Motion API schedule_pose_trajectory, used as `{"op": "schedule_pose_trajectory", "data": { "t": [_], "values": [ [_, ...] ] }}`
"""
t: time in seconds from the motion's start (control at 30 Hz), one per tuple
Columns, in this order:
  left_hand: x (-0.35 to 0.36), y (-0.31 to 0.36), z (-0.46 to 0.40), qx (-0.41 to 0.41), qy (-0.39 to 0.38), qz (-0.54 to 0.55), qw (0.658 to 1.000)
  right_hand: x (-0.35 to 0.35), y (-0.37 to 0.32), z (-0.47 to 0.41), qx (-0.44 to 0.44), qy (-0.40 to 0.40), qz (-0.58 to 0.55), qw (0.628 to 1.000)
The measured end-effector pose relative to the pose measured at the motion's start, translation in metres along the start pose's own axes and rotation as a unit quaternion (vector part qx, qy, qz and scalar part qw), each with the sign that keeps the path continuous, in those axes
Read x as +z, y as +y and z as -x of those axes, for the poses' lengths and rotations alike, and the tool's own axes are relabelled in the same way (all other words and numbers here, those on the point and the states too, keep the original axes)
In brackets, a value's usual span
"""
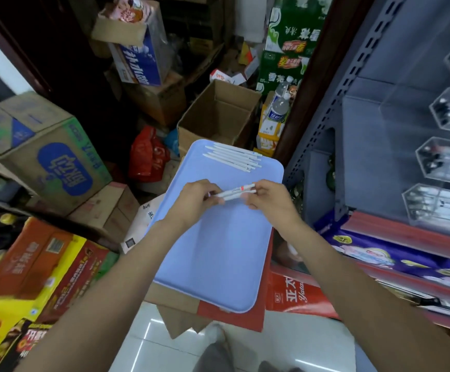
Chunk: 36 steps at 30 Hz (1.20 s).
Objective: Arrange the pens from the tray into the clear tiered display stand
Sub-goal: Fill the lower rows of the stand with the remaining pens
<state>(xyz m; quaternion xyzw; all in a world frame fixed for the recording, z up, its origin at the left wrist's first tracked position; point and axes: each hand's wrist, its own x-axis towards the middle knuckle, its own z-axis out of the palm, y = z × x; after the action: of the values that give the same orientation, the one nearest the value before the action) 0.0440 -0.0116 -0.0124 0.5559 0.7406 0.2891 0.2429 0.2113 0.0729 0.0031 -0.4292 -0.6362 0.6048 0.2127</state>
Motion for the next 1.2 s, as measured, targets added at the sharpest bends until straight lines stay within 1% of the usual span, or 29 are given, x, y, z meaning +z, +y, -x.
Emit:
{"op": "schedule_pose_trajectory", "data": {
  "t": [0.1,0.17,0.27,0.37,0.47,0.57,0.63,0.7,0.77,0.83,0.97,1.03,1.1,1.2],
  "values": [
    [0.0,0.035,0.02,-0.006,0.051,0.065,0.997,-0.005,-0.029,0.026,-0.048,0.002,-0.055,0.997],
    [0.001,0.068,0.031,0.002,0.067,0.093,0.993,-0.015,-0.042,0.044,-0.077,0.009,-0.039,0.996],
    [0.005,0.118,0.042,0.03,0.067,0.101,0.992,-0.043,-0.057,0.071,-0.13,0.033,-0.004,0.991],
    [0.009,0.173,0.052,0.047,0.079,0.153,0.984,-0.086,-0.069,0.103,-0.185,0.054,0.057,0.98],
    [0.02,0.233,0.06,0.095,0.105,0.222,0.965,-0.138,-0.075,0.132,-0.218,0.09,0.166,0.957],
    [0.041,0.289,0.061,0.161,0.098,0.211,0.959,-0.187,-0.077,0.158,-0.213,0.088,0.245,0.942],
    [0.058,0.321,0.061,0.184,0.081,0.19,0.961,-0.217,-0.076,0.176,-0.215,0.083,0.269,0.935],
    [0.076,0.349,0.061,0.197,0.066,0.193,0.959,-0.247,-0.072,0.195,-0.213,0.096,0.278,0.932],
    [0.094,0.373,0.061,0.215,0.059,0.193,0.956,-0.278,-0.067,0.213,-0.201,0.132,0.281,0.929],
    [0.113,0.392,0.06,0.221,0.066,0.215,0.949,-0.309,-0.061,0.228,-0.189,0.185,0.263,0.928],
    [0.145,0.411,0.049,0.187,0.108,0.322,0.922,-0.365,-0.053,0.248,-0.188,0.298,0.176,0.919],
    [0.162,0.416,0.04,0.166,0.122,0.345,0.916,-0.388,-0.049,0.253,-0.197,0.331,0.15,0.91],
    [0.179,0.419,0.033,0.15,0.125,0.324,0.926,-0.404,-0.046,0.255,-0.202,0.342,0.131,0.908],
    [0.2,0.424,0.022,0.135,0.129,0.246,0.951,-0.42,-0.042,0.256,-0.212,0.344,0.103,0.909]
  ]
}}
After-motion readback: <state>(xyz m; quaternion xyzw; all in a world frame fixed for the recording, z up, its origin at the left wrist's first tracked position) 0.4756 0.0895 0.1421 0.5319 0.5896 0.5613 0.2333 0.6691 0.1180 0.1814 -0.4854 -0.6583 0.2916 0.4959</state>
